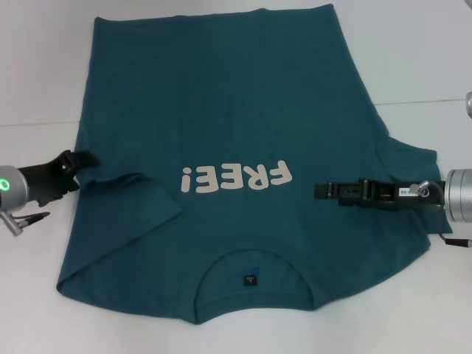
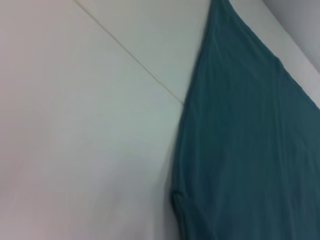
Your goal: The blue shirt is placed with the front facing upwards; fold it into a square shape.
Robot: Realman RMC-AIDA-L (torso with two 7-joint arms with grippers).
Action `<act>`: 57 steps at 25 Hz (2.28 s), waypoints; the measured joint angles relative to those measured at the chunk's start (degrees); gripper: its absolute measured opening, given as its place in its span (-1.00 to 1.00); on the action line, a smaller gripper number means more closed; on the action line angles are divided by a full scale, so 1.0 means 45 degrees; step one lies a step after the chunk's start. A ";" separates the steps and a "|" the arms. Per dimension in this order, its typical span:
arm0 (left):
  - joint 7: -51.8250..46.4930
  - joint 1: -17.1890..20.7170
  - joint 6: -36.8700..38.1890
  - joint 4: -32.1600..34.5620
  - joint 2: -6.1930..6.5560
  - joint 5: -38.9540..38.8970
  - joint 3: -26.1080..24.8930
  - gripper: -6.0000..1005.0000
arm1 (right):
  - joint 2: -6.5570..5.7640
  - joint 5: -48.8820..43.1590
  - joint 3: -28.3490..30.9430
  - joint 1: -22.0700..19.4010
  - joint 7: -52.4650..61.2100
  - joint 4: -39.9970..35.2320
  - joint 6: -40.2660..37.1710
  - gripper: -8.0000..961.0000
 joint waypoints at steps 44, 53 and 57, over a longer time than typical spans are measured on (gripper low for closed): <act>0.0662 -0.0417 -0.0665 0.1028 -0.0782 -0.0156 0.0987 -0.98 | -0.0001 0.0000 0.0020 -0.0004 -0.0012 0.0138 0.0079 0.51; 0.0810 -0.0843 -0.1389 0.0711 -0.0881 -0.0161 0.1048 -0.91 | 0.0000 0.0000 0.0020 -0.0054 -0.0020 0.0138 0.0097 0.51; 0.0812 -0.0922 -0.1402 0.0514 -0.0806 -0.0161 0.0965 -0.72 | 0.0001 0.0000 0.0019 -0.0059 -0.0020 0.0146 0.0100 0.50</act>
